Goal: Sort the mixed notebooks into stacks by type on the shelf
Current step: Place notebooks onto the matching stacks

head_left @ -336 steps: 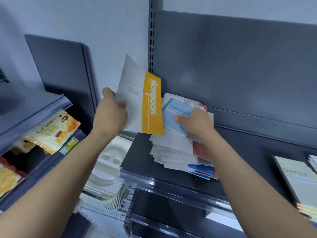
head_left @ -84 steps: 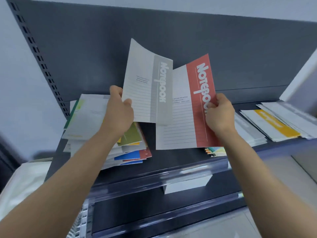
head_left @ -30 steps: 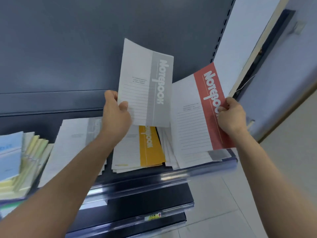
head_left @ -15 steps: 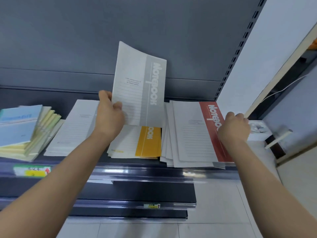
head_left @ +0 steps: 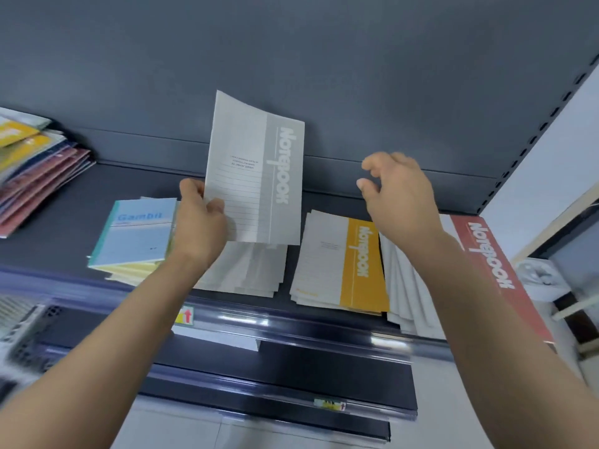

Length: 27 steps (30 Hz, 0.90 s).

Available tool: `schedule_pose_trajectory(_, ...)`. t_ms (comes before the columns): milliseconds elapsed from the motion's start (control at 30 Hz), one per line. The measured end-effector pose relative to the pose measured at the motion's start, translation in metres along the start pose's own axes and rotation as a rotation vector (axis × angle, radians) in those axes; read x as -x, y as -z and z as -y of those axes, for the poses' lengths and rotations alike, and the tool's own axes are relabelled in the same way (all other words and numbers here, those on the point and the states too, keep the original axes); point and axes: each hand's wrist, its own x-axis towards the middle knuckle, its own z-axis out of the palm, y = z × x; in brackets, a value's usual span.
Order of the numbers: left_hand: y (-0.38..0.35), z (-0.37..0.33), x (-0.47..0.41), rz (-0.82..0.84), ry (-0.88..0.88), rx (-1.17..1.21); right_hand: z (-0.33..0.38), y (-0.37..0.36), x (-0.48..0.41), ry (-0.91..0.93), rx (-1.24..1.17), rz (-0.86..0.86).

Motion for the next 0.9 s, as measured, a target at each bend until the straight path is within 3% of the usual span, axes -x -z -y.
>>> schedule_pose_trajectory(133,0.029,0.023,-0.028,0.081,0.014,-0.045,0.055,-0.009,-0.007,0.024,-0.002,-0.019)
schedule_pose_trajectory(267,0.039,0.034,-0.044,0.267,0.002,-0.184,0.097,-0.016,-0.01,-0.001,0.0,-0.049)
schedule_pose_trajectory(367,0.036,0.04,-0.053,0.438,0.047,-0.303,0.116,-0.02,-0.007,-0.053,0.026,-0.048)
schedule_pose_trajectory(500,0.022,0.054,-0.061,0.558,-0.023,-0.474,0.126,-0.022,0.001,-0.133,0.082,-0.068)
schedule_pose_trajectory(767,0.018,0.055,-0.063,0.58,-0.345,-1.043,0.141,-0.021,-0.011,-0.134,0.121,-0.021)
schedule_pose_trajectory(900,0.043,0.033,-0.078,0.418,-0.522,-1.0,0.156,-0.027,-0.031,-0.039,0.049,-0.045)
